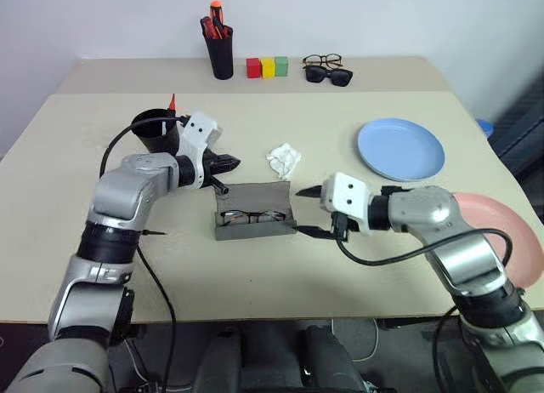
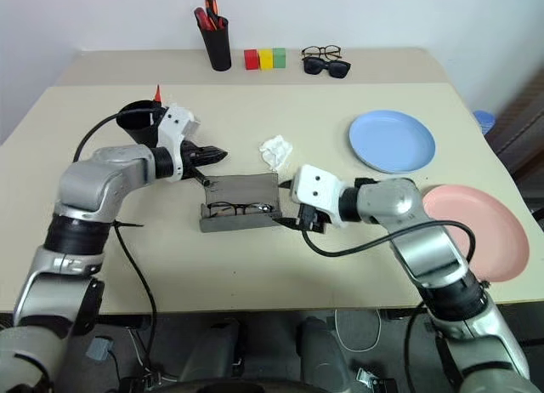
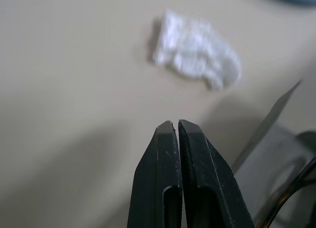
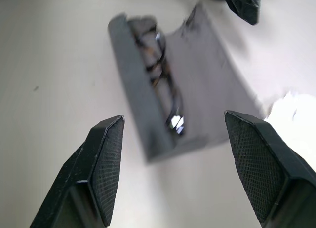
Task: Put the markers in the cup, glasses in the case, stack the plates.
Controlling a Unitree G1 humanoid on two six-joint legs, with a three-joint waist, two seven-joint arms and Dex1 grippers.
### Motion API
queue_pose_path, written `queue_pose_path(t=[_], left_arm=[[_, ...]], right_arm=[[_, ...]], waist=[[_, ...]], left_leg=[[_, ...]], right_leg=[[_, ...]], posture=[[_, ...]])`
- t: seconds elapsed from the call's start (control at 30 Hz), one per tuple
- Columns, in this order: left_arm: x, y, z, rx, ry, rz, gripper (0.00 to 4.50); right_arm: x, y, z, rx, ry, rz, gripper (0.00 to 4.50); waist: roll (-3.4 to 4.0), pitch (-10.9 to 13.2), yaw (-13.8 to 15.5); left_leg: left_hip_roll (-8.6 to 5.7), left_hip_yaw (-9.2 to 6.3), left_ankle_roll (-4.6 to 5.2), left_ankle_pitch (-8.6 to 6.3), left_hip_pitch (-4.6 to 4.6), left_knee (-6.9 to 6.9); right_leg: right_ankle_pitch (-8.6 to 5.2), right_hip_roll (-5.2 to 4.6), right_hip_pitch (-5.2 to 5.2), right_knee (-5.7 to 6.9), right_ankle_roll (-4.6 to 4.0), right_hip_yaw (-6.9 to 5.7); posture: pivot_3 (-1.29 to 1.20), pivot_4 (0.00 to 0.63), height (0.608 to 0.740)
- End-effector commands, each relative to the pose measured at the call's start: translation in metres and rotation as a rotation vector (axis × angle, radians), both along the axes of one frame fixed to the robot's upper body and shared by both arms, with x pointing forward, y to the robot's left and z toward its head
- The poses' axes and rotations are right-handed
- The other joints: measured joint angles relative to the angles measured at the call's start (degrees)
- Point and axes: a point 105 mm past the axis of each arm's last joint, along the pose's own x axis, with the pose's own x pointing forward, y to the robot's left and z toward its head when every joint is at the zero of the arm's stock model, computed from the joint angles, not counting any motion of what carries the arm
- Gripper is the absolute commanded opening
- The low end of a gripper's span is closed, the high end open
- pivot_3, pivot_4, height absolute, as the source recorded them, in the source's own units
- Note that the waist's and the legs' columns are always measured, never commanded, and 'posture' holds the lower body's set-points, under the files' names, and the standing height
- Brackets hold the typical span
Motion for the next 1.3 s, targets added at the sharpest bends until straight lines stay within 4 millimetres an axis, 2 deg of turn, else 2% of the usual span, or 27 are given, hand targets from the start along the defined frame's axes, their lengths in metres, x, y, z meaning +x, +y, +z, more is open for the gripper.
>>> queue_pose_path(t=[0.03,0.2,0.33,0.4,0.5,0.6,0.77,0.9,1.0,1.13,1.23,1.27,1.3], left_arm=[[-0.001,-0.002,-0.002,0.029,0.049,-0.046,0.10],[-0.012,-0.008,0.008,-0.013,0.049,-0.137,0.10],[-0.045,-0.010,0.008,0.024,0.025,-0.312,0.10],[-0.062,-0.010,0.003,0.055,0.027,-0.376,0.10],[-0.082,-0.001,-0.016,0.131,0.063,-0.393,0.10],[-0.090,0.005,-0.024,0.144,0.066,-0.377,0.10],[-0.089,0.008,-0.014,0.111,-0.091,-0.344,0.10],[-0.083,0.010,0.017,-0.039,-0.324,-0.257,0.10],[-0.089,0.010,0.020,-0.060,-0.361,-0.252,0.10],[-0.092,0.009,0.018,-0.052,-0.370,-0.258,0.10],[-0.090,0.008,0.020,-0.063,-0.377,-0.262,0.00],[-0.090,0.007,0.021,-0.067,-0.380,-0.266,0.00],[-0.090,0.007,0.021,-0.070,-0.382,-0.270,0.00]], right_arm=[[-0.002,-0.004,0.017,0.029,-0.073,-0.037,3.28],[0.004,-0.009,0.018,0.036,-0.097,-0.094,3.28],[0.016,-0.011,0.025,0.051,-0.146,-0.135,3.28],[0.026,-0.012,0.030,0.070,-0.173,-0.163,3.28],[0.049,-0.020,0.036,0.077,-0.212,-0.239,3.28],[0.068,-0.029,0.036,0.065,-0.222,-0.311,3.28],[0.103,-0.059,0.025,-0.007,-0.217,-0.515,3.28],[0.129,-0.107,0.002,-0.190,-0.241,-0.724,3.28],[0.135,-0.128,-0.010,-0.262,-0.237,-0.801,3.28],[0.137,-0.142,-0.022,-0.325,-0.223,-0.837,3.28],[0.136,-0.146,-0.024,-0.359,-0.240,-0.837,2.43],[0.136,-0.146,-0.024,-0.360,-0.244,-0.836,2.04],[0.135,-0.146,-0.023,-0.363,-0.249,-0.835,1.46]], waist=[[0.00,0.0,0.0],[0.00,0.0,0.4],[0.00,0.0,0.1],[0.01,0.0,0.2],[0.02,0.0,0.3],[0.03,0.0,0.5],[0.03,0.0,0.6],[0.02,0.0,0.6],[0.02,0.0,0.6],[0.07,0.0,0.4],[0.07,0.0,0.5],[0.07,0.0,0.5],[0.07,0.0,0.5]], left_leg=[[0.00,0.01,0.00,0.00,0.00,0.01],[0.00,0.01,0.00,0.00,-0.01,0.04],[0.02,0.02,0.00,0.00,-0.02,0.03],[0.03,0.04,-0.01,0.00,-0.01,0.02],[0.05,0.04,-0.01,0.00,-0.01,0.05],[0.04,0.06,0.00,0.00,-0.01,0.07],[0.03,0.09,0.02,-0.01,0.00,0.08],[0.03,0.12,0.02,-0.02,-0.02,0.11],[0.03,0.12,0.03,-0.02,-0.05,0.08],[0.02,0.17,0.04,-0.02,-0.02,0.09],[0.02,0.16,0.04,-0.02,0.02,0.11],[0.01,0.15,0.04,-0.02,0.02,0.11],[0.00,0.16,0.04,-0.03,0.01,0.11]], right_leg=[[0.00,0.00,0.00,0.00,0.00,0.00],[0.00,-0.03,0.02,-0.02,0.00,0.00],[0.00,-0.02,0.01,-0.02,0.00,0.04],[-0.01,-0.03,0.01,-0.02,-0.01,0.05],[0.00,-0.04,0.02,-0.02,-0.01,0.05],[0.00,-0.07,0.05,-0.04,-0.01,0.05],[0.00,-0.10,0.08,-0.06,-0.01,0.05],[0.00,-0.12,0.04,-0.06,-0.01,0.06],[0.00,-0.13,0.02,-0.07,-0.01,0.05],[0.00,-0.12,0.02,-0.07,0.00,0.11],[0.00,-0.11,0.10,-0.06,0.00,0.10],[0.00,-0.11,0.10,-0.06,0.00,0.09],[0.00,-0.12,0.10,-0.06,0.00,0.10]], posture=[[0.00,0.150,0.740],[0.00,0.150,0.740],[0.00,0.150,0.740],[0.00,0.150,0.740],[0.00,0.150,0.740],[0.00,0.150,0.740],[0.00,0.150,0.740],[0.00,0.150,0.740],[0.00,0.150,0.740],[0.00,0.150,0.740],[0.00,0.150,0.740],[0.00,0.150,0.740],[0.00,0.150,0.740]])
